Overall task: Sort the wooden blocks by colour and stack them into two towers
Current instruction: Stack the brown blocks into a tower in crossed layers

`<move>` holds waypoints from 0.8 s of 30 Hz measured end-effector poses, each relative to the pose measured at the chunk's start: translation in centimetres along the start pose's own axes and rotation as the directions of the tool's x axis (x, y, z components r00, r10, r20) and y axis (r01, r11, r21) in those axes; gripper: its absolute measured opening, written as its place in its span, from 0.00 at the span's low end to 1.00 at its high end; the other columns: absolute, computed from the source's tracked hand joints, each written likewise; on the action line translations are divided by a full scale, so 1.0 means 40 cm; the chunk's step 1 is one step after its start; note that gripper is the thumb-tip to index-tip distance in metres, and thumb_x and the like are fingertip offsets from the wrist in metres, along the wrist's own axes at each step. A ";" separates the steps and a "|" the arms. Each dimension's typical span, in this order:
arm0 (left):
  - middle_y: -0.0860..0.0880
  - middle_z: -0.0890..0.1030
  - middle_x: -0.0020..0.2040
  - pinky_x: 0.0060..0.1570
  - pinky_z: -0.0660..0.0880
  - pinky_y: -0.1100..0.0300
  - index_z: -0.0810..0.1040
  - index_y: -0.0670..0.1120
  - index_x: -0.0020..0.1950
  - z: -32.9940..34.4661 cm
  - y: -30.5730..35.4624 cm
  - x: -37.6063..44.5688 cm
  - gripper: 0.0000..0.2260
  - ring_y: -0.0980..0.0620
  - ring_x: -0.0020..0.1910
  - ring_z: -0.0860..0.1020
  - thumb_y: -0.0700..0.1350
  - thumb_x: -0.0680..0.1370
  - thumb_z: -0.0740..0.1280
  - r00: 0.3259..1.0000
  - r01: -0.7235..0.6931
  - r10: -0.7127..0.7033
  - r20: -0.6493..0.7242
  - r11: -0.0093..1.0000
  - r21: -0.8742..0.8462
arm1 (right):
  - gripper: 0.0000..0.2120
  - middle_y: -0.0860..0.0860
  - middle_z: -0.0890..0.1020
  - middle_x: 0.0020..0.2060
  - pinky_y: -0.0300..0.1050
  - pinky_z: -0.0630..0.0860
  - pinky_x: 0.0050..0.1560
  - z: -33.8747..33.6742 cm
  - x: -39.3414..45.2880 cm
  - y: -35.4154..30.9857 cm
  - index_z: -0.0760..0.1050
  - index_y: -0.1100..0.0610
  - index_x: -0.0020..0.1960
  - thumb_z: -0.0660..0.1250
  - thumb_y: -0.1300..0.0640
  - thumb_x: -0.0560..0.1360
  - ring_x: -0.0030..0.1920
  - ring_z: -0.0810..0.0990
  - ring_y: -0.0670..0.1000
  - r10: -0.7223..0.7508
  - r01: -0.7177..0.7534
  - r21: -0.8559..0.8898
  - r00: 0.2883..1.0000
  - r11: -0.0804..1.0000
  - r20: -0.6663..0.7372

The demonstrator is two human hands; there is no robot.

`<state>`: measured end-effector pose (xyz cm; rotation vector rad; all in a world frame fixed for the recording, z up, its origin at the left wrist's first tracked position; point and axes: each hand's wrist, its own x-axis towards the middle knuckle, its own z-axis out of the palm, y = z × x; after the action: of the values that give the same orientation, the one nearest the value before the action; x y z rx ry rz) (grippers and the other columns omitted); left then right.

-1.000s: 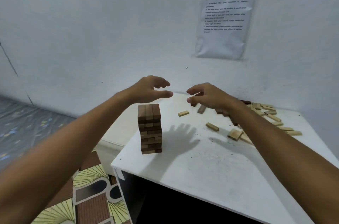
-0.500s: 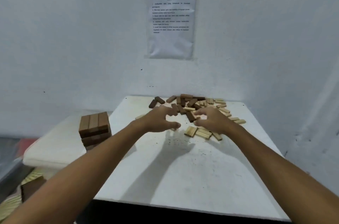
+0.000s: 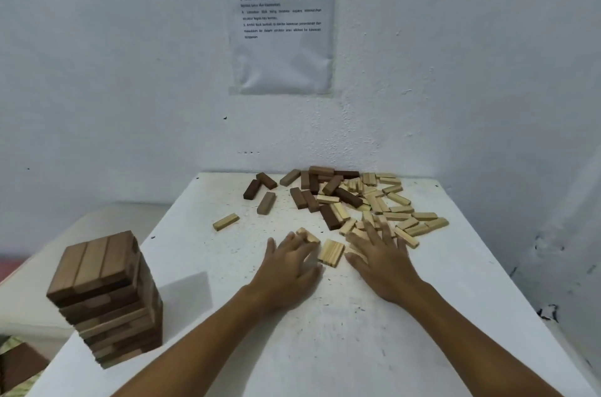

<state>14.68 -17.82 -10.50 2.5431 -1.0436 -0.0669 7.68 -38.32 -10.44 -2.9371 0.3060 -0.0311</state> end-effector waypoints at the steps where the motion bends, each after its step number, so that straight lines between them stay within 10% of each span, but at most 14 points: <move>1: 0.50 0.62 0.77 0.75 0.47 0.41 0.67 0.52 0.74 -0.002 -0.003 0.015 0.24 0.52 0.77 0.56 0.59 0.80 0.52 1.000 -0.018 0.018 -0.017 0.999 -0.043 | 0.24 0.50 0.47 0.79 0.62 0.46 0.75 -0.007 0.014 0.011 0.56 0.42 0.77 0.49 0.40 0.82 0.78 0.40 0.57 -0.008 0.008 0.007 1.000 1.000 0.002; 9: 0.47 0.77 0.66 0.69 0.65 0.44 0.80 0.44 0.62 -0.057 -0.114 0.143 0.24 0.46 0.69 0.70 0.57 0.74 0.59 0.886 0.112 -0.157 -0.436 0.986 -0.127 | 0.19 0.51 0.67 0.73 0.51 0.58 0.73 -0.083 0.144 -0.026 0.71 0.52 0.71 0.59 0.53 0.81 0.73 0.62 0.51 -0.070 0.103 0.205 0.984 0.973 -0.161; 16: 0.47 0.56 0.79 0.75 0.44 0.43 0.59 0.45 0.78 -0.040 -0.140 0.202 0.26 0.45 0.79 0.47 0.48 0.80 0.58 0.919 0.314 -0.300 -0.258 0.949 0.015 | 0.23 0.55 0.59 0.77 0.51 0.46 0.77 -0.021 0.296 -0.151 0.59 0.57 0.77 0.51 0.53 0.83 0.78 0.51 0.55 -0.340 0.343 0.009 0.935 0.939 -0.101; 24: 0.49 0.54 0.80 0.75 0.46 0.41 0.60 0.45 0.77 -0.031 -0.105 0.132 0.30 0.46 0.77 0.56 0.53 0.75 0.45 0.912 0.373 -0.332 -0.241 0.915 0.152 | 0.26 0.60 0.53 0.78 0.50 0.48 0.77 0.012 0.302 -0.255 0.51 0.63 0.78 0.50 0.54 0.83 0.78 0.50 0.58 -0.307 0.308 -0.078 0.951 0.948 0.024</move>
<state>21.52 -18.28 -10.38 2.8138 -0.5203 0.2141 21.57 -30.90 -8.96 -3.0330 -0.1596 -0.0457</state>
